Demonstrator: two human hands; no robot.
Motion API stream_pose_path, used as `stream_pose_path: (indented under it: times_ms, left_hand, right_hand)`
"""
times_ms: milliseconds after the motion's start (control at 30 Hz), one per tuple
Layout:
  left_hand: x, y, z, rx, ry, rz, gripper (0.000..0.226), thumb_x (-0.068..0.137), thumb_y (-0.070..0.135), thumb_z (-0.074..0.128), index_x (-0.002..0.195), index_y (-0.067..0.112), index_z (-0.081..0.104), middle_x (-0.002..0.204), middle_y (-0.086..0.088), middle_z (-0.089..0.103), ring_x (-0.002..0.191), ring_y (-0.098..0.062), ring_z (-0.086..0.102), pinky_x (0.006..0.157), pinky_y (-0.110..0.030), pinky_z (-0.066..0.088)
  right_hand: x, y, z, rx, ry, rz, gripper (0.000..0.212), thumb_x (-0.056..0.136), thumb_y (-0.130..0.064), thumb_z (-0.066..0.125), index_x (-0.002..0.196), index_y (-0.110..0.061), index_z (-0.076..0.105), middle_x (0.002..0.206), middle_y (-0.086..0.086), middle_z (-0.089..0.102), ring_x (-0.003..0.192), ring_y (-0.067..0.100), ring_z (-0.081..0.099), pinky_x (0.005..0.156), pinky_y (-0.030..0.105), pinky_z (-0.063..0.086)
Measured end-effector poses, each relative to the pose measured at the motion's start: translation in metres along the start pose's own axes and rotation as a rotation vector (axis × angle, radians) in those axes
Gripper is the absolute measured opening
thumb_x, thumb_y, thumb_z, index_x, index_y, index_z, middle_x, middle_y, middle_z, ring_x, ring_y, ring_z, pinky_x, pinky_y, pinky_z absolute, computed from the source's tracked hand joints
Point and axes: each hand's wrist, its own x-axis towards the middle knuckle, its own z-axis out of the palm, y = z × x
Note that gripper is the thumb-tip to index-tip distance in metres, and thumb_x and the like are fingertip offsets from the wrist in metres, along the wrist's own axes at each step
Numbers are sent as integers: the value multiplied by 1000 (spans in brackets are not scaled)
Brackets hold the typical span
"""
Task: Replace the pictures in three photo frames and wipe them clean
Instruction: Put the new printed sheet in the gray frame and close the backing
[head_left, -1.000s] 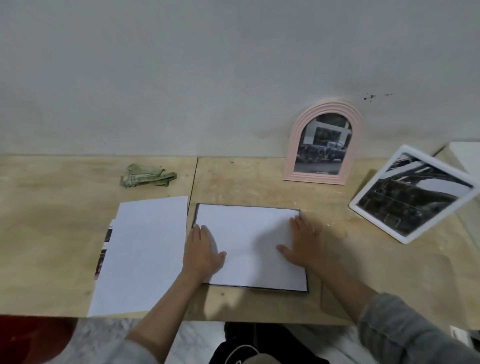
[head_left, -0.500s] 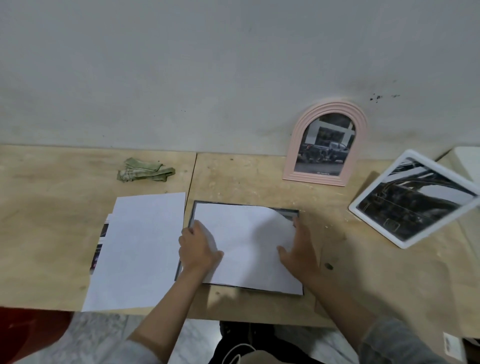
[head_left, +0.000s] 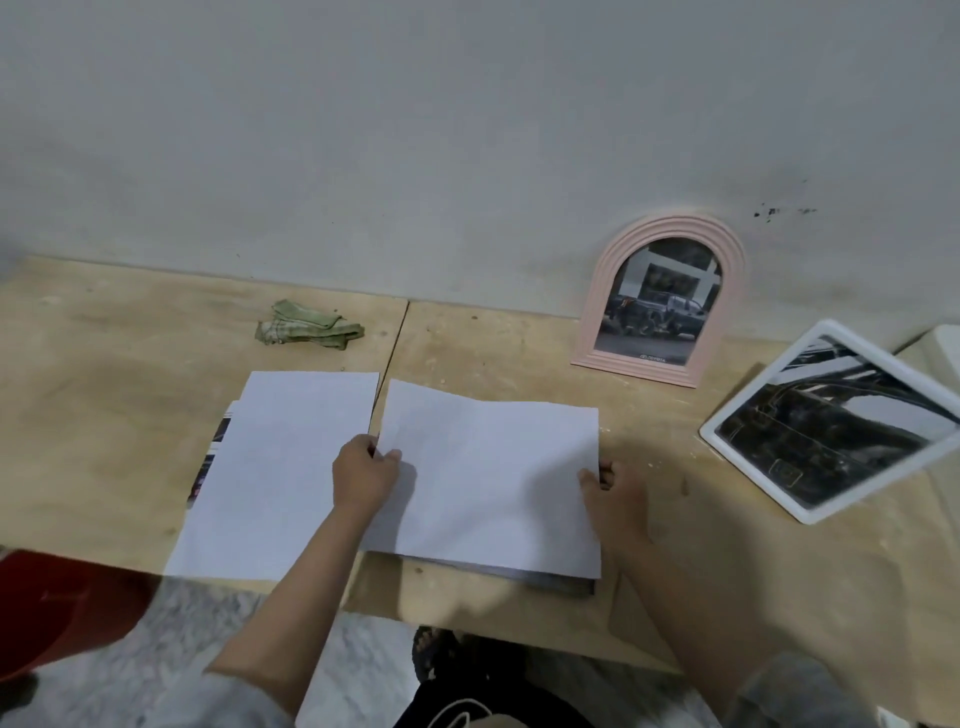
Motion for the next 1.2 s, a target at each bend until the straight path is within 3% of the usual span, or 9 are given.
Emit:
stream_pose_path:
  times_ms: [100,400,533,733,833,900,1000,1100,1200]
  left_hand:
    - [-4,-2,-13,-75,74,-15,43,87,10,61,60,13,28,58,-1,31,52,-17,30,49,-29,22]
    - [3,-37,-73,-243,288,-133,43,88,12,58,61,15,24,61,-4,24,58,-21,27,53,-33,18]
    - [10,-72,-110,-297,405,-234,28,88,12,59,67,6,42,65,-7,42,64,-24,41,56,-32,28]
    - [29,-144,-194,-319,556,-376,26,89,11,59,67,6,46,64,-4,47,72,-28,51,59,-31,31]
    - [45,-184,-239,-368,609,-463,13,90,11,58,87,-1,54,81,-14,57,86,-34,57,67,-30,33]
    - [55,-203,-258,-412,633,-506,23,89,7,58,109,-4,54,103,-20,61,100,-35,58,73,-28,34]
    - [70,-227,-284,-464,609,-518,38,86,0,56,123,-3,45,117,-19,59,109,-35,56,77,-26,35]
    - [85,-248,-300,-394,560,-449,40,79,-5,58,117,-6,44,116,-21,55,106,-34,54,75,-24,34]
    - [98,-261,-302,-254,383,-396,57,81,6,62,129,-7,34,136,-23,33,123,-31,37,87,-25,36]
  right_hand:
    - [11,-6,4,54,32,-12,6,88,-11,59,86,-6,58,81,11,62,73,25,57,63,32,44]
    - [18,-48,76,-56,-183,-138,7,87,-7,59,93,-7,64,90,8,68,82,27,63,72,28,47]
    - [12,-93,133,-86,-258,-181,7,85,-17,55,83,-21,61,89,-3,69,80,20,65,76,38,55]
    - [-25,-177,257,-187,-344,-360,13,89,-7,50,88,-11,62,87,1,60,78,20,56,65,27,42]
    - [-51,-212,335,-208,-415,-393,17,87,-2,47,78,-12,56,75,-3,52,62,13,47,53,26,34]
    - [-63,-231,379,-214,-440,-411,21,86,1,45,73,-14,50,69,-5,44,57,12,40,50,24,30]
    - [-77,-253,445,-246,-493,-411,19,86,2,43,79,-14,51,75,-2,48,59,14,42,57,25,35]
    - [-85,-272,495,-281,-537,-418,22,82,4,42,84,-14,55,80,2,53,65,20,47,54,26,36]
    - [-82,-283,536,-400,-540,-500,26,83,2,42,102,-7,57,85,8,59,76,26,56,54,27,39]
